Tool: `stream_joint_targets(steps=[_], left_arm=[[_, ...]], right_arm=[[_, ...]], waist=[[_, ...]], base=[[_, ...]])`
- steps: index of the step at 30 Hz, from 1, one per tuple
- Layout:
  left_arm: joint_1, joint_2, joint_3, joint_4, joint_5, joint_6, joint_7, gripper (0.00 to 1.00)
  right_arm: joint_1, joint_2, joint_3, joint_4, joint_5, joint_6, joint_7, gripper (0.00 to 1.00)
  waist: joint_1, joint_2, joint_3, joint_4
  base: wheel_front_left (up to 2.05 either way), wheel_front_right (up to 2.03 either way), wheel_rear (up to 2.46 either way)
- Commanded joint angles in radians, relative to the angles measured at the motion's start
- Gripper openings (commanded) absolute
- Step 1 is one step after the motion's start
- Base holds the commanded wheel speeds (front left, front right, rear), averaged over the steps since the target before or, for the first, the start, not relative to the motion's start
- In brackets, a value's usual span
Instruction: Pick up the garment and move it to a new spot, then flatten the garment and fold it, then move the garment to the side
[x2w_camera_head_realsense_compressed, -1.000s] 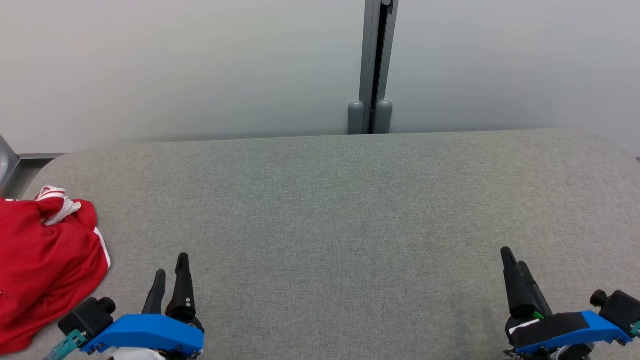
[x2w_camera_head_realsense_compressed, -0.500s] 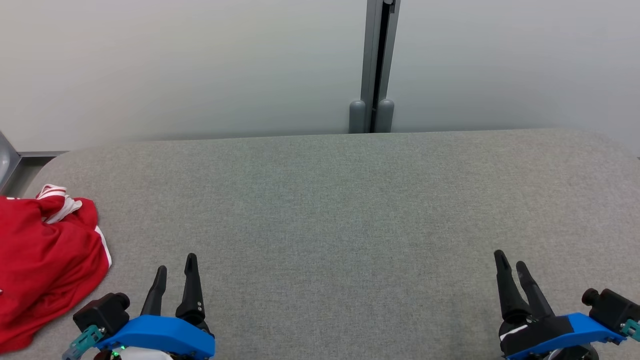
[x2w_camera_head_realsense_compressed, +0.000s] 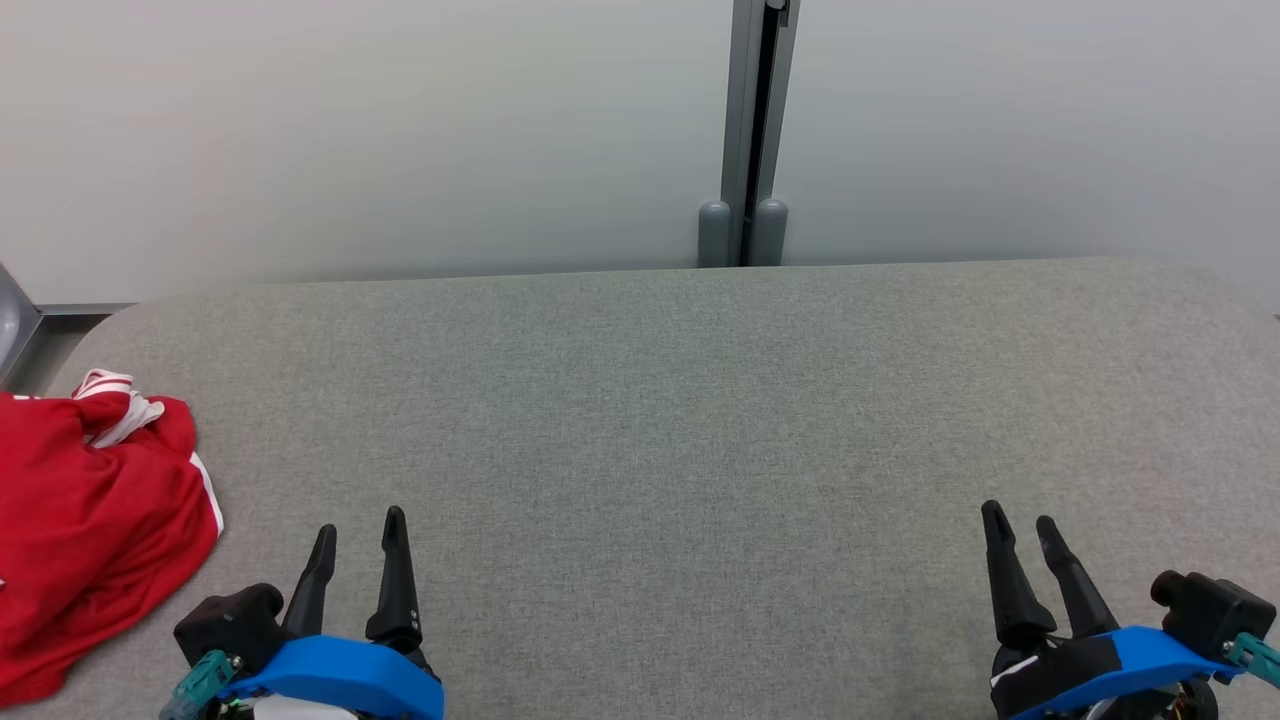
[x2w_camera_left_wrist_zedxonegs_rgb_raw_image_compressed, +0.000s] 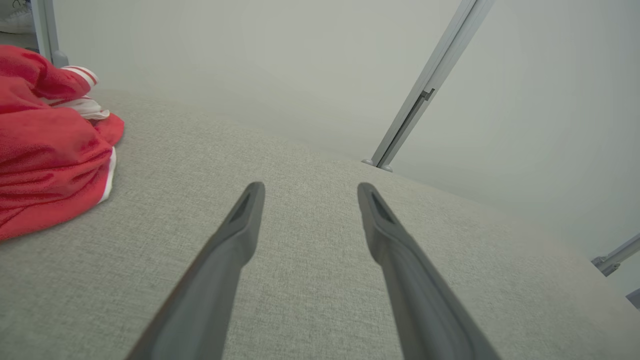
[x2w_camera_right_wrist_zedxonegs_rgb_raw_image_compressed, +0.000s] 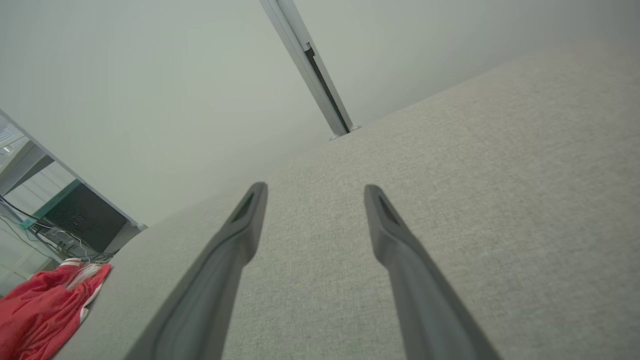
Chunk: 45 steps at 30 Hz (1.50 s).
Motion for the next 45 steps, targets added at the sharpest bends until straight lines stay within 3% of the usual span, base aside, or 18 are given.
stream_joint_targets(steps=[1, 25, 45], left_arm=[[-0.003, 0.013, -0.007, -0.013, 0.028, 0.009, -0.011, 1.00], [0.028, 0.039, -0.027, -0.031, 0.142, 0.022, -0.075, 1.00], [0.052, 0.071, -0.066, -0.022, 0.237, 0.069, -0.080, 1.00]], right_arm=[[0.002, -0.008, -0.002, -0.011, -0.032, 0.002, -0.012, 1.00], [-0.018, -0.010, 0.017, 0.032, -0.235, 0.002, -0.061, 1.00], [0.003, -0.011, -0.002, 0.019, -0.384, 0.002, -0.065, 1.00]], waist=[[0.0000, 0.0000, -0.001, 0.002], [0.0000, 0.0000, -0.005, 0.010], [0.0000, 0.0000, -0.020, 0.016]], base=[[0.00, 0.00, 0.00], [0.00, 0.00, 0.00], [0.00, 0.00, 0.00]])
